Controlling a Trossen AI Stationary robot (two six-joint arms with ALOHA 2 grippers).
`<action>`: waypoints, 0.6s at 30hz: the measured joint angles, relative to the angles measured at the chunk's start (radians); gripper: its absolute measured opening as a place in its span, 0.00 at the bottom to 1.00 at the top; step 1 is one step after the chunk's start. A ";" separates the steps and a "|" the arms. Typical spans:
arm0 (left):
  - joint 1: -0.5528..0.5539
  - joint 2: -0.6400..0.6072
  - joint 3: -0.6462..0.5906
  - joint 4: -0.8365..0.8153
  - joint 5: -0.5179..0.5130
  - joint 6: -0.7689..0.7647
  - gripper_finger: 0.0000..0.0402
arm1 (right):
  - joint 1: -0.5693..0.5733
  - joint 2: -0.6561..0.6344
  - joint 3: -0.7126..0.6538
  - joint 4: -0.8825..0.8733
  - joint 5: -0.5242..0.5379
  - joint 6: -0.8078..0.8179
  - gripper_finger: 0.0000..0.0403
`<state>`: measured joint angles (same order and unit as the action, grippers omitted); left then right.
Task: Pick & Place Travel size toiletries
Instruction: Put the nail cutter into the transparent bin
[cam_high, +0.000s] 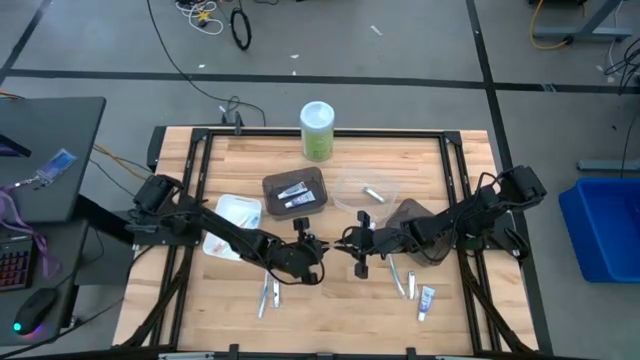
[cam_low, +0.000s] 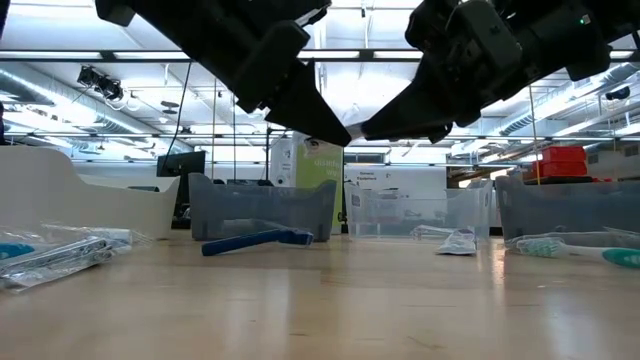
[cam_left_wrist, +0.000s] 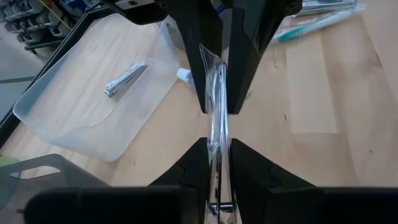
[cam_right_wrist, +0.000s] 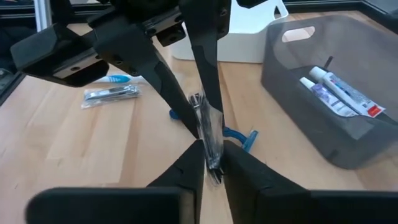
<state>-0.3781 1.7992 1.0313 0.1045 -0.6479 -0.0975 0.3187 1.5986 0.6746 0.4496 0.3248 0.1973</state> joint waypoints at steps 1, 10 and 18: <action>0.000 0.000 0.000 -0.001 0.006 -0.001 0.15 | 0.000 0.000 0.000 -0.001 0.000 -0.003 0.12; 0.001 0.000 0.000 0.000 0.018 -0.049 0.16 | 0.000 0.000 0.000 -0.005 -0.021 -0.006 0.10; 0.003 0.000 0.000 0.001 0.063 -0.048 0.16 | 0.000 0.000 0.002 -0.022 -0.025 -0.003 0.09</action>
<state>-0.3752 1.7988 1.0317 0.1055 -0.5854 -0.1454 0.3191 1.5990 0.6761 0.4276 0.3000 0.1940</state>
